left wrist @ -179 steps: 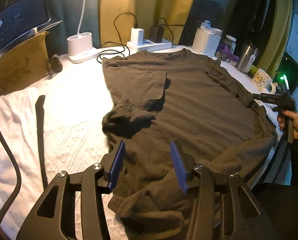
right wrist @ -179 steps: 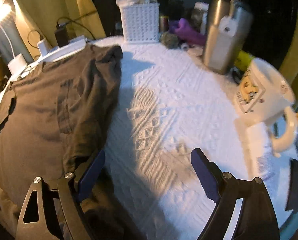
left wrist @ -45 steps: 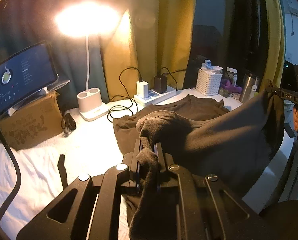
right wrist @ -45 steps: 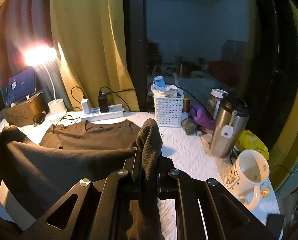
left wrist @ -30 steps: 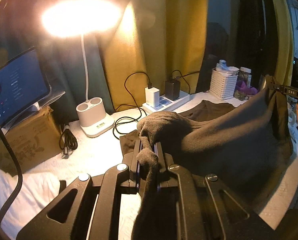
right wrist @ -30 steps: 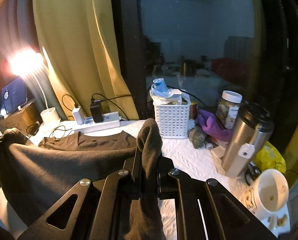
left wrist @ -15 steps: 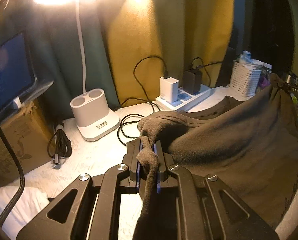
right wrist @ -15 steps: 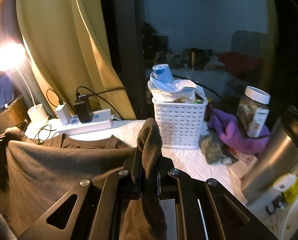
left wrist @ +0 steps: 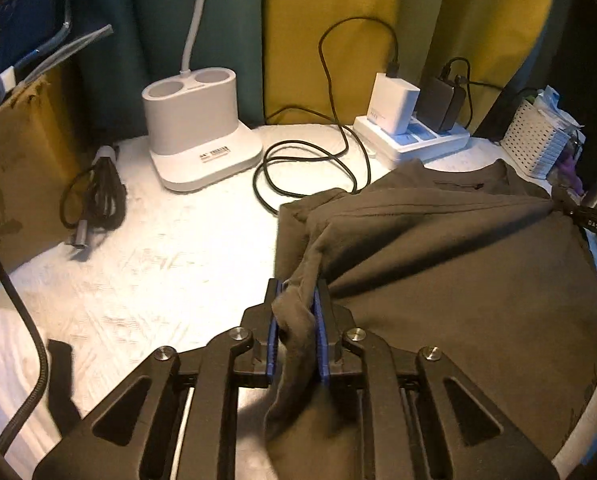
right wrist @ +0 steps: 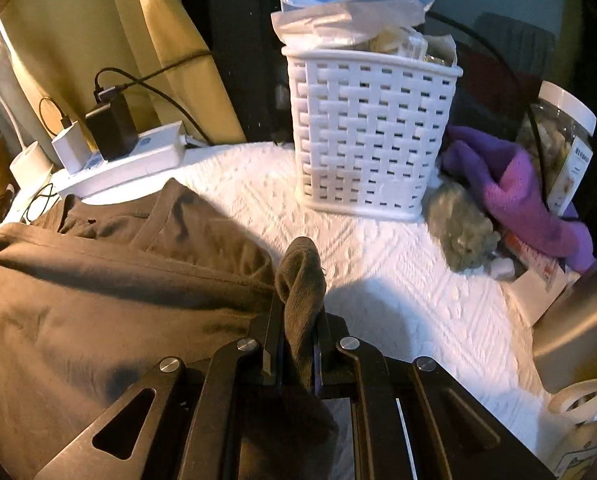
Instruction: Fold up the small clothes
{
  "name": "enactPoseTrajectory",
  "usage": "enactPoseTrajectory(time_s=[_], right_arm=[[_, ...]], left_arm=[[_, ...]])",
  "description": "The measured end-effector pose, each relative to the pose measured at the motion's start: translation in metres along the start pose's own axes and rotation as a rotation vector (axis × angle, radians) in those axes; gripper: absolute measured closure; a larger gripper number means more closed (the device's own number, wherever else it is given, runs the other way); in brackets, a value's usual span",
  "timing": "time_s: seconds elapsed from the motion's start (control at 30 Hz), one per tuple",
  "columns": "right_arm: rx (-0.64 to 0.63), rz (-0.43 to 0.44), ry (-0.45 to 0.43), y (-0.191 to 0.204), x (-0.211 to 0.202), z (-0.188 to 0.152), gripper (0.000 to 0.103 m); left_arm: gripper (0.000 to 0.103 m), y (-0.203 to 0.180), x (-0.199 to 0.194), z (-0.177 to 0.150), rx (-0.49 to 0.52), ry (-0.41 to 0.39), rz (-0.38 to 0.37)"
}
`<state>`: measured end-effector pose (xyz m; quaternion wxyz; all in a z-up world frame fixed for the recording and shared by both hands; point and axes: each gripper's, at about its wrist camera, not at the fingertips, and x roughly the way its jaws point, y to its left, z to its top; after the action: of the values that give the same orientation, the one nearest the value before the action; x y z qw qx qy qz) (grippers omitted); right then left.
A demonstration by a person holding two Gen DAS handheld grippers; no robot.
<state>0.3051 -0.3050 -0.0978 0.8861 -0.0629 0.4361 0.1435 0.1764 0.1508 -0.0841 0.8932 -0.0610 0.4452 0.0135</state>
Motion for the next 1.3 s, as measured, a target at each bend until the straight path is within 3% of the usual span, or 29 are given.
enactPoseTrajectory(time_s=[0.13,0.23,0.3,0.37,0.43,0.53,0.8,0.87,0.93,1.0,1.13,1.3], right_arm=[[0.002,-0.007,0.02,0.0,-0.003,0.003,0.093],[-0.01,-0.02,0.012,0.001,-0.006,0.003,0.093],[0.003,-0.038,0.015,-0.003,-0.007,0.001,0.086],[0.017,-0.078,0.017,-0.008,-0.009,-0.001,0.059],[0.042,-0.091,0.008,-0.015,-0.012,-0.005,0.043],[0.058,-0.067,0.018,-0.022,-0.012,-0.011,0.043],[0.065,-0.082,0.023,-0.023,-0.008,-0.016,0.043],[0.07,-0.081,0.018,-0.024,-0.009,-0.017,0.043],[0.077,-0.081,0.01,-0.024,-0.01,-0.019,0.043],[0.079,-0.077,0.001,-0.022,-0.01,-0.019,0.043],[0.107,-0.057,-0.007,-0.024,-0.009,-0.019,0.043],[0.118,-0.069,-0.027,-0.024,-0.009,-0.015,0.043]], left_arm=[[0.055,0.011,-0.017,0.01,-0.008,-0.048,-0.009],[0.055,0.024,-0.019,0.02,-0.041,-0.075,-0.009],[0.055,0.031,-0.007,0.023,-0.054,-0.039,-0.019],[0.055,0.032,0.006,0.021,-0.062,0.008,-0.018],[0.055,0.025,0.013,0.017,-0.04,0.035,-0.02],[0.055,0.005,0.007,0.006,0.017,0.038,-0.051],[0.055,-0.029,0.011,-0.019,0.094,0.072,-0.041],[0.056,-0.034,0.01,-0.021,0.111,0.06,-0.031],[0.08,-0.039,0.007,-0.02,0.139,0.038,-0.024],[0.09,-0.042,0.005,-0.015,0.16,0.019,-0.023],[0.095,-0.03,0.003,-0.008,0.139,-0.003,-0.033],[0.095,-0.015,-0.003,0.0,0.093,-0.049,0.02]])
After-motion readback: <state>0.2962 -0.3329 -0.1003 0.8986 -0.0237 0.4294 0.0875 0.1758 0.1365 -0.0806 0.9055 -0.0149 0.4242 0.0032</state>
